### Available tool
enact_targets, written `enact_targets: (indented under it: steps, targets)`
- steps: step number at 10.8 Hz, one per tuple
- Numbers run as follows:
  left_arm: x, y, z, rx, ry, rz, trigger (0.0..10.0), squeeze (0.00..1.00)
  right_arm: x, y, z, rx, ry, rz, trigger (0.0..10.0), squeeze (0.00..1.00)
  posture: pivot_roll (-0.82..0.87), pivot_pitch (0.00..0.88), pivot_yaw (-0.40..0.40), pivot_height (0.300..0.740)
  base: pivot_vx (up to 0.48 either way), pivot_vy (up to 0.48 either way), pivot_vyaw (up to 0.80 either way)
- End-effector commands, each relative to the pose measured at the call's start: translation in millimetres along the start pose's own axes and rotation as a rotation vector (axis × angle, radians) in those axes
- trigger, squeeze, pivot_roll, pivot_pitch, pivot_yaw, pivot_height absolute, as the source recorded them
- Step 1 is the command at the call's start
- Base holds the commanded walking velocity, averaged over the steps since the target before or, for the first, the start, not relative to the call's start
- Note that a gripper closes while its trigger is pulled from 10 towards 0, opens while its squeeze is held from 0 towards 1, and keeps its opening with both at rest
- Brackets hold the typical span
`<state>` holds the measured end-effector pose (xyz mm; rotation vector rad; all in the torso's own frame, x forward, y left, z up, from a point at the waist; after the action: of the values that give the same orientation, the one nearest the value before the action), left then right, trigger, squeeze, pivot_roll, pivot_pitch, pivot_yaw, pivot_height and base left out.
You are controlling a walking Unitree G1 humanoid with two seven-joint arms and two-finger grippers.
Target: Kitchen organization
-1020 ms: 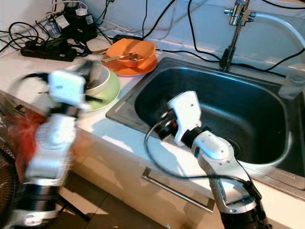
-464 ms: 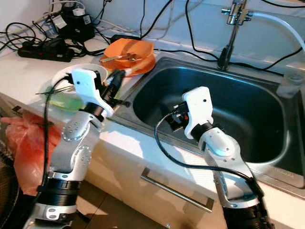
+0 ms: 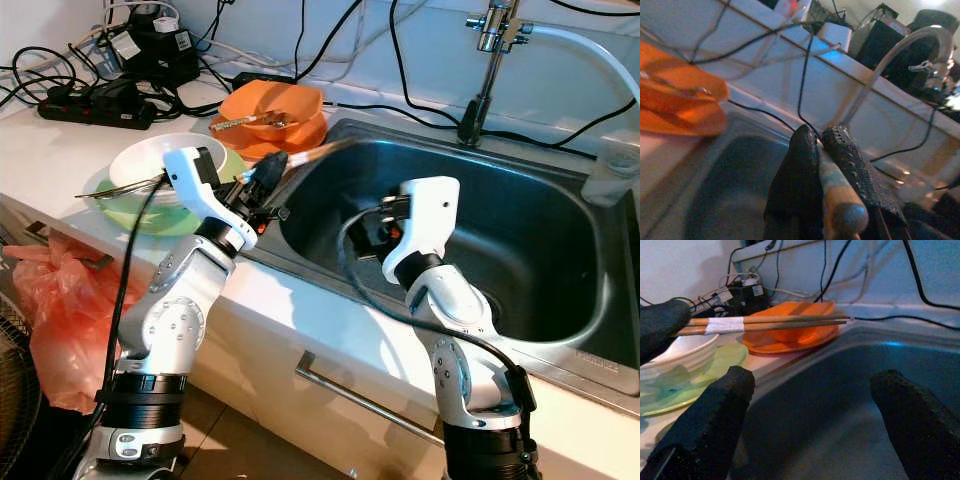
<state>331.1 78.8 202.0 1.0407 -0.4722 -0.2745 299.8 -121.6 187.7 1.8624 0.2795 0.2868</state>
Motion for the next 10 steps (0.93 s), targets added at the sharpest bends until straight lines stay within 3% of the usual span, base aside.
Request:
enact_targets:
  steps: [1,4,5,7,10]
  targets:
    - [1.7,5.5,4.7,-0.037,-0.035,0.003,0.0,0.00,2.5,0.4,2.4,0.032,-0.014,-0.002,10.0,0.00,-0.06,0.000,0.037,0.740,0.000,0.000,0.00]
    - [-1.2,2.9,9.4,-0.265,-0.107,-0.034,0.0,0.00,8.7,5.0,-1.2,0.224,-0.025,0.041,10.0,0.00,-0.05,0.000,0.034,0.740,0.000,0.000,0.00]
    - [-1.9,-0.1,8.7,-0.306,-0.098,-0.047,0.0,0.00,10.3,9.7,-3.5,0.276,-0.013,0.069,10.0,0.00,-0.05,0.000,0.034,0.740,0.000,0.000,0.00]
    - [-3.4,-3.3,5.2,-0.371,-0.083,-0.064,0.0,0.00,12.9,16.0,-5.1,0.323,-0.004,0.098,10.0,0.00,-0.05,0.000,0.034,0.740,0.000,0.000,0.00]
    - [-8.2,-4.2,12.6,-0.467,-0.123,-0.102,0.0,0.00,18.6,23.5,-7.0,0.302,0.018,0.122,10.0,0.00,-0.05,0.000,0.030,0.740,0.000,0.000,0.00]
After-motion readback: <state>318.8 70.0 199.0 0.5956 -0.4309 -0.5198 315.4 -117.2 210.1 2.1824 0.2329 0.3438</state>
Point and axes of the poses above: a point about 5 cm out from each wrist's last joint towards the gripper, its own x axis pointing out of the wrist towards the gripper, its own y axis along the axis of the wrist's last joint, z = x × y, the point moved 1 cm from there along x, pointing out of the wrist towards the gripper, and after that the axes turned 7 degrees about x, right-handed, at the moved point
